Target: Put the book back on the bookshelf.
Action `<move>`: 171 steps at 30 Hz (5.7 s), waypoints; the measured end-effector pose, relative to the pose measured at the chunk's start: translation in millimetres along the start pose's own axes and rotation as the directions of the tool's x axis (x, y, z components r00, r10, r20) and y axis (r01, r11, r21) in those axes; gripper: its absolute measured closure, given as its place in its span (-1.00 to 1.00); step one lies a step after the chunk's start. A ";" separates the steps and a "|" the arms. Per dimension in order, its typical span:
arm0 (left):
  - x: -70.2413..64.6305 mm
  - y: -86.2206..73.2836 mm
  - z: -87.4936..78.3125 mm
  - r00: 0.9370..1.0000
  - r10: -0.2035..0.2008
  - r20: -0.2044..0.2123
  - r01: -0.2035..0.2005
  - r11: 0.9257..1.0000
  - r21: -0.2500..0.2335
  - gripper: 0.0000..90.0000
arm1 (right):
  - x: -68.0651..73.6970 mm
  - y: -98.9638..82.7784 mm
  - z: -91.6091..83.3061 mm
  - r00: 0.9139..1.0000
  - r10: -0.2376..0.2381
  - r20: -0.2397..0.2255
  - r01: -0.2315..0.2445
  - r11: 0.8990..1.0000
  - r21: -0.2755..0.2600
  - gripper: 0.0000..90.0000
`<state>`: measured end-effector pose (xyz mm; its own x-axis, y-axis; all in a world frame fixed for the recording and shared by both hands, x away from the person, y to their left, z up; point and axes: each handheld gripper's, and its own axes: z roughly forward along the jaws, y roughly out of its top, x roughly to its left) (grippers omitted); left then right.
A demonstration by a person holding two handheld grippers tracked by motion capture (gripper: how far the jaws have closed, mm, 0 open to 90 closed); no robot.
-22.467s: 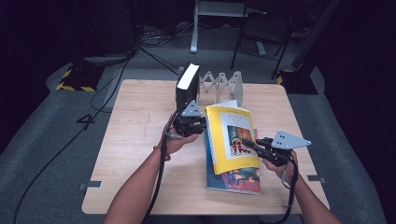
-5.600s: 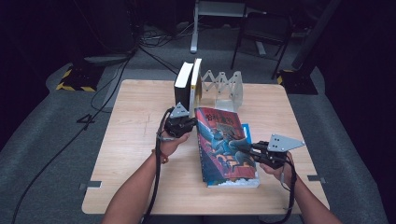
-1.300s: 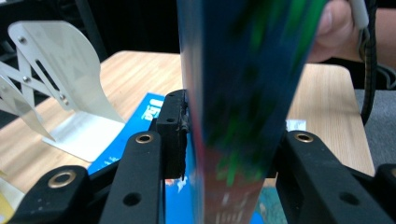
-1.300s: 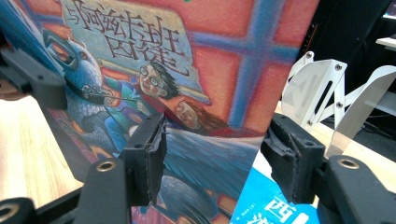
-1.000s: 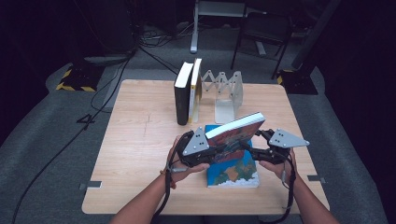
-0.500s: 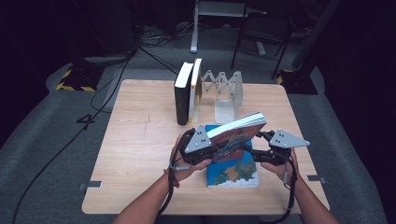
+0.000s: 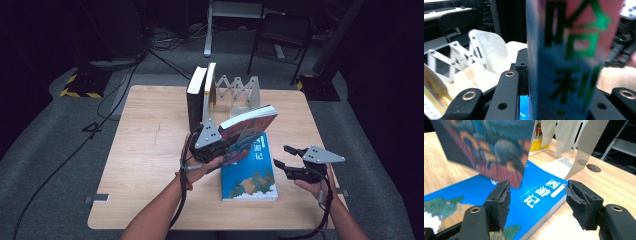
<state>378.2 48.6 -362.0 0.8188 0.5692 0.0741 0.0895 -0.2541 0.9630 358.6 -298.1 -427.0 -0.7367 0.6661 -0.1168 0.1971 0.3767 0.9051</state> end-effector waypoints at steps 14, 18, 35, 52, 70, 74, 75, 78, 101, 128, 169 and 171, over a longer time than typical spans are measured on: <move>39.1 13.9 2.1 0.980 -0.014 -0.199 0.012 1.000 -0.008 0.64 | 7.0 -9.3 12.9 1.000 -0.027 -0.016 0.028 0.997 0.067 -0.18; 47.9 12.1 4.7 0.970 -0.013 -0.241 0.012 1.000 -0.004 0.63 | 8.6 -9.8 14.5 0.999 -0.033 -0.024 0.034 0.997 0.076 -0.18; 61.7 -22.4 31.1 0.941 -0.048 -0.336 0.058 0.998 0.019 0.63 | 10.7 -12.6 15.7 0.998 -0.045 -0.040 0.049 0.995 0.087 -0.18; 65.5 -33.3 -2.6 0.933 -0.090 -0.348 0.110 0.993 0.038 0.59 | 13.4 -14.6 21.6 0.997 -0.044 -0.056 0.051 0.992 0.114 -0.19; 74.3 8.7 -8.0 0.957 -0.016 -0.288 0.060 0.987 0.146 0.52 | 15.9 -13.7 26.8 0.997 -0.034 -0.071 0.043 0.990 0.134 -0.18; 73.8 13.0 -4.4 0.957 0.008 -0.289 0.045 0.984 0.174 0.59 | 14.8 -15.8 27.0 0.997 -0.030 -0.072 0.040 0.989 0.142 -0.18; 74.0 13.6 -3.0 0.955 -0.003 -0.296 0.056 0.984 0.170 0.60 | 13.7 -16.5 26.6 0.997 -0.030 -0.070 0.040 0.989 0.145 -0.18; 75.3 14.8 0.2 0.951 -0.029 -0.307 0.077 0.986 0.148 0.61 | 12.1 -16.8 24.9 0.997 -0.025 -0.069 0.035 0.989 0.143 -0.18; 87.8 50.9 68.0 0.892 -0.055 -0.448 0.121 0.986 0.119 0.62 | 9.0 -21.2 20.8 0.997 -0.028 -0.070 0.038 0.988 0.151 -0.18; 111.3 46.7 122.1 0.843 -0.183 -0.506 0.234 0.972 0.038 0.61 | 7.4 -20.4 16.9 0.997 -0.030 -0.075 0.040 0.990 0.139 -0.17; 100.8 49.2 49.5 0.906 -0.035 -0.422 0.113 0.980 0.161 -0.07 | 9.2 -19.5 17.3 0.997 -0.037 -0.072 0.047 0.987 0.152 -0.16; 99.0 48.7 45.3 0.910 -0.034 -0.414 0.111 0.980 0.163 -0.09 | 9.1 -19.3 17.4 0.997 -0.039 -0.071 0.050 0.987 0.153 -0.16</move>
<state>489.3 57.2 -319.5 0.5068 0.8504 0.1415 0.2714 -0.3132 0.9101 359.3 -288.2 -452.6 -0.7878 0.6035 -0.1230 0.2567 0.5033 0.8251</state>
